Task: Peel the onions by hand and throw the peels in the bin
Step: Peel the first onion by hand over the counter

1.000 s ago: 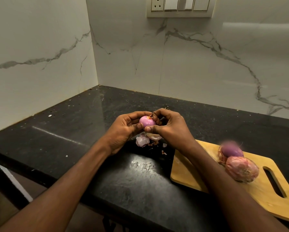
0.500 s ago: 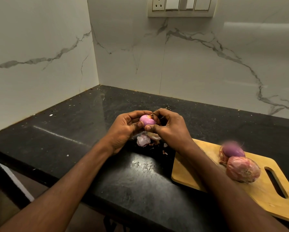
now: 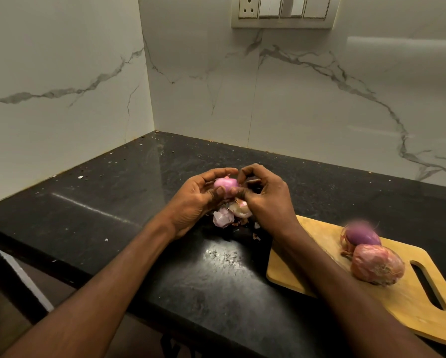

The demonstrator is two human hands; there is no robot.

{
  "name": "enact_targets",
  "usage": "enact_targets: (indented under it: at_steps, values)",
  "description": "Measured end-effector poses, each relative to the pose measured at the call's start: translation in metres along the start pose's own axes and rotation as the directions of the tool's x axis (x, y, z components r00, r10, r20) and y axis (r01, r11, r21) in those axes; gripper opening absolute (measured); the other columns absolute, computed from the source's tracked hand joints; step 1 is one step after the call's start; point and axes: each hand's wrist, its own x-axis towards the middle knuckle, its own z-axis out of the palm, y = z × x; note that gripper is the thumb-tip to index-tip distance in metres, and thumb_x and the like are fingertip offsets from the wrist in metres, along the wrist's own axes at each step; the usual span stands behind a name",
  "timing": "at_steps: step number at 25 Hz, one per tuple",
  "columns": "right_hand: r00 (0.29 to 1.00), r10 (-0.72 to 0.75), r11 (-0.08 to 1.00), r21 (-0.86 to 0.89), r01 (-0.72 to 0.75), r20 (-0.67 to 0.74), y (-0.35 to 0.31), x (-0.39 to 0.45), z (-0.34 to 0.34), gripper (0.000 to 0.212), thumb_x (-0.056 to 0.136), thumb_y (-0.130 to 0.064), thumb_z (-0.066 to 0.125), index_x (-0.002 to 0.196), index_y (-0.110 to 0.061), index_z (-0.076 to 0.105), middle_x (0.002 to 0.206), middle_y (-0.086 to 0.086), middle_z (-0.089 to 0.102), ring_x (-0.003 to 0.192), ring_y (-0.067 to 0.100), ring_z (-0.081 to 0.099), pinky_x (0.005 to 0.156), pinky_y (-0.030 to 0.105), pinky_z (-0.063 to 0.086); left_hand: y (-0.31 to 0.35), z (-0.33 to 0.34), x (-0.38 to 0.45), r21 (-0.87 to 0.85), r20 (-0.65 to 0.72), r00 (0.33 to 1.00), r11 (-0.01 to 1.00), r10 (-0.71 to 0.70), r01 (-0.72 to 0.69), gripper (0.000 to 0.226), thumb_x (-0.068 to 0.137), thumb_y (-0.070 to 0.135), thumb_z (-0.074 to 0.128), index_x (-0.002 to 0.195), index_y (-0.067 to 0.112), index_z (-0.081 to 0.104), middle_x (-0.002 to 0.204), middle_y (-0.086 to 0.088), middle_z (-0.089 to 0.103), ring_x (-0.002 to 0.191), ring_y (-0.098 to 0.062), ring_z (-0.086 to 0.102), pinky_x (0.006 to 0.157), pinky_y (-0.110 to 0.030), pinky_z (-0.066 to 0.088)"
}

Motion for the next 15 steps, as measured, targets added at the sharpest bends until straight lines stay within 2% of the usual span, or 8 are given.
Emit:
enact_targets:
  at_steps: [2, 4, 6, 8, 11, 15]
  values:
    - [1.0, 0.01, 1.0, 0.018, -0.011, 0.007, -0.002, 0.0007, -0.0034, 0.032, 0.085, -0.011, 0.083, 0.112, -0.022, 0.07, 0.104, -0.008, 0.071, 0.098, 0.008, 0.069, 0.086, 0.03, 0.061, 0.0007, 0.0005, -0.0002, -0.017, -0.013, 1.0, 1.0, -0.006, 0.005, 0.046, 0.093, 0.008, 0.063, 0.138, 0.001, 0.059, 0.135, -0.02, 0.066, 0.125, -0.035, 0.065, 0.103, -0.042, 0.056]
    - [0.999, -0.034, 0.999, -0.03, 0.035, 0.022, -0.0021, -0.0001, -0.0028, 0.041, 0.08, -0.014, 0.088, 0.117, -0.019, 0.072, 0.108, -0.007, 0.071, 0.099, 0.007, 0.069, 0.088, 0.029, 0.061, 0.001, 0.0019, -0.0012, -0.031, -0.073, 0.997, 0.999, -0.013, 0.01, 0.042, 0.09, 0.009, 0.064, 0.132, 0.002, 0.063, 0.129, -0.018, 0.07, 0.119, -0.032, 0.068, 0.097, -0.036, 0.06]
    - [0.998, -0.068, 0.993, -0.098, 0.068, 0.008, -0.0029, -0.002, -0.0013, 0.041, 0.077, -0.012, 0.09, 0.114, -0.017, 0.072, 0.107, -0.006, 0.07, 0.097, 0.007, 0.068, 0.086, 0.026, 0.06, 0.0009, 0.0032, -0.0019, -0.002, -0.094, 0.996, 1.0, 0.002, -0.003, 0.041, 0.088, 0.009, 0.066, 0.128, 0.002, 0.065, 0.125, -0.017, 0.072, 0.114, -0.03, 0.071, 0.091, -0.031, 0.061]
    - [0.998, -0.069, 0.992, -0.104, 0.068, -0.003, -0.0028, -0.0015, -0.0025, 0.039, 0.074, -0.01, 0.091, 0.107, -0.018, 0.072, 0.104, -0.006, 0.07, 0.095, 0.008, 0.068, 0.084, 0.025, 0.06, 0.0007, 0.0026, -0.002, 0.055, -0.078, 0.997, 0.998, 0.026, -0.022, 0.043, 0.087, 0.009, 0.069, 0.129, 0.0, 0.065, 0.126, -0.018, 0.071, 0.116, -0.032, 0.07, 0.091, -0.032, 0.061]
    - [0.999, -0.025, 0.999, -0.04, 0.026, 0.026, -0.0025, -0.0009, -0.0056, 0.037, 0.072, -0.01, 0.092, 0.103, -0.016, 0.073, 0.099, -0.004, 0.072, 0.092, 0.011, 0.07, 0.081, 0.03, 0.062, 0.0015, 0.0027, -0.003, 0.104, -0.068, 0.997, 0.994, 0.04, -0.032, 0.041, 0.087, 0.014, 0.069, 0.127, 0.003, 0.067, 0.123, -0.014, 0.073, 0.115, -0.03, 0.071, 0.09, -0.031, 0.061]
    - [0.997, 0.05, 0.992, 0.115, -0.057, 0.065, -0.0025, -0.001, -0.0067, 0.031, 0.071, -0.015, 0.094, 0.095, -0.015, 0.075, 0.09, 0.004, 0.075, 0.086, 0.024, 0.074, 0.078, 0.044, 0.064, 0.0026, 0.0034, -0.0029, 0.066, -0.059, 0.998, 0.998, 0.016, -0.012, 0.037, 0.087, 0.019, 0.066, 0.122, 0.006, 0.068, 0.116, -0.01, 0.076, 0.11, -0.026, 0.072, 0.09, -0.03, 0.061]
